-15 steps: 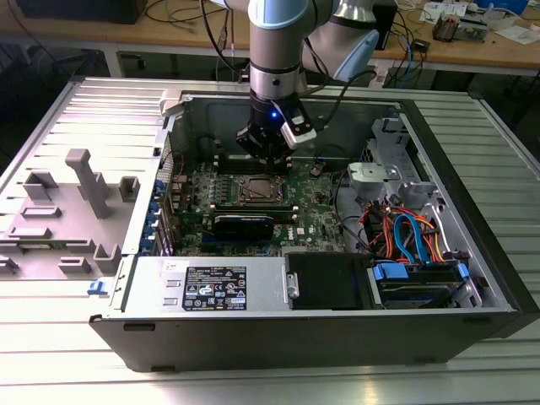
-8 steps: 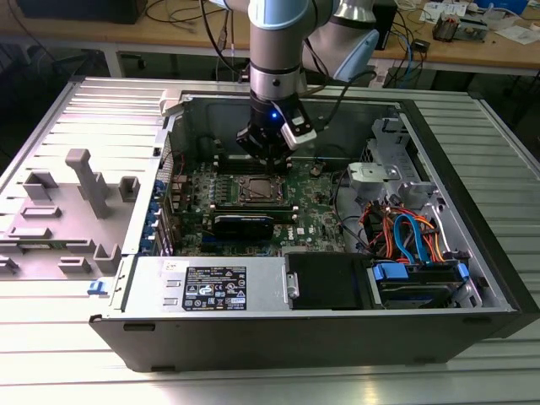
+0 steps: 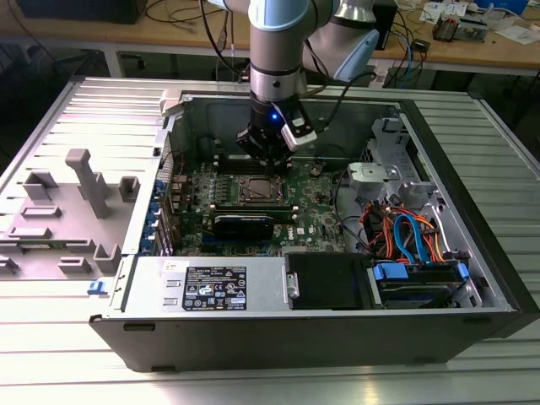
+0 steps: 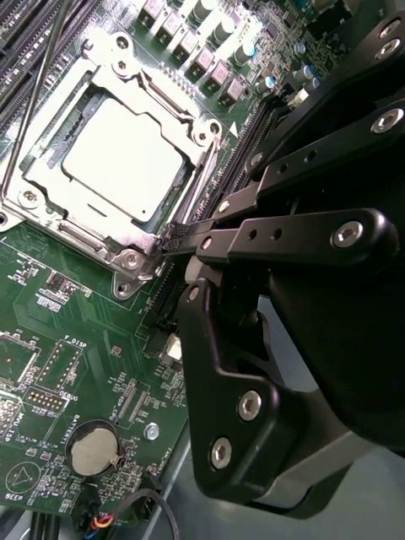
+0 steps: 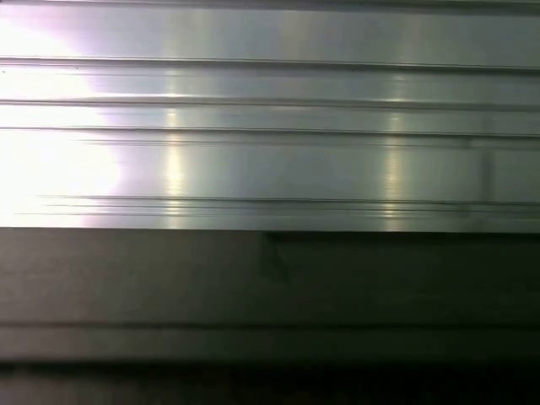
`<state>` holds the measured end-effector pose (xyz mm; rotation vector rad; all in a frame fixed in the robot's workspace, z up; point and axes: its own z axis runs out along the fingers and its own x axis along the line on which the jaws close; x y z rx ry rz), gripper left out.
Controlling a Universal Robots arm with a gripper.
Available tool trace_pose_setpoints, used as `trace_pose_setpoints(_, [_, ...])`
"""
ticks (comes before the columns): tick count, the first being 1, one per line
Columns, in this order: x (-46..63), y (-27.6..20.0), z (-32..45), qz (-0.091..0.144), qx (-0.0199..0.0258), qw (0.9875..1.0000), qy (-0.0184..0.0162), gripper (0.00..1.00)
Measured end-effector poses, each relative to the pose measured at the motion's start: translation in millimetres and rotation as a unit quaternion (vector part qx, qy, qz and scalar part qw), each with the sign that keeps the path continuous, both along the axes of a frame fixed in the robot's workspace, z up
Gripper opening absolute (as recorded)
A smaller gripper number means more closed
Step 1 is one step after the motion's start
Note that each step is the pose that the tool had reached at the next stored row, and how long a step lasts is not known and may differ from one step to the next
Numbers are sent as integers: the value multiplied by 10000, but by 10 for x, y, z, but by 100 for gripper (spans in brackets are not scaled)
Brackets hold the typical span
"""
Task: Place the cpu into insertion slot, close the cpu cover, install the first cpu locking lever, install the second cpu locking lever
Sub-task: 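Install the first cpu locking lever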
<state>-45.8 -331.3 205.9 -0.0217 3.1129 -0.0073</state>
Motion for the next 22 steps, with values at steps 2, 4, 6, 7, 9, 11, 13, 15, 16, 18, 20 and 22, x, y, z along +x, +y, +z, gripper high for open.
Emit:
trace_pose_setpoints(2, [1, -3, -2, 0, 0, 10000, 0, 11])
trace_pose_setpoints(4, [1, -5, -4, 0, 0, 10000, 0, 11])
trace_pose_setpoints(6, [2, -7, -6, 0, -1, 10000, 0, 11])
trace_pose_setpoints(7, [2, -8, -8, 0, 0, 10000, 0, 11])
trace_pose_setpoints(9, [3, -12, -11, 0, 0, 10000, 0, 11])
trace_pose_setpoints(11, [3, -15, -14, 0, 0, 10000, 0, 11])
trace_pose_setpoints(13, [4, -17, -16, 0, -1, 10000, 0, 11])
trace_pose_setpoints(15, [4, -18, -19, 0, -1, 10000, 1, 11])
trace_pose_setpoints(16, [5, -17, -23, 0, -1, 10000, 0, 11])
trace_pose_setpoints(18, [7, -17, -26, 0, 2, 10000, -1, 11])
trace_pose_setpoints(20, [7, -17, -29, 0, 0, 10000, 0, 11])
trace_pose_setpoints(22, [7, -17, -29, 0, -1, 10000, 0, 11])
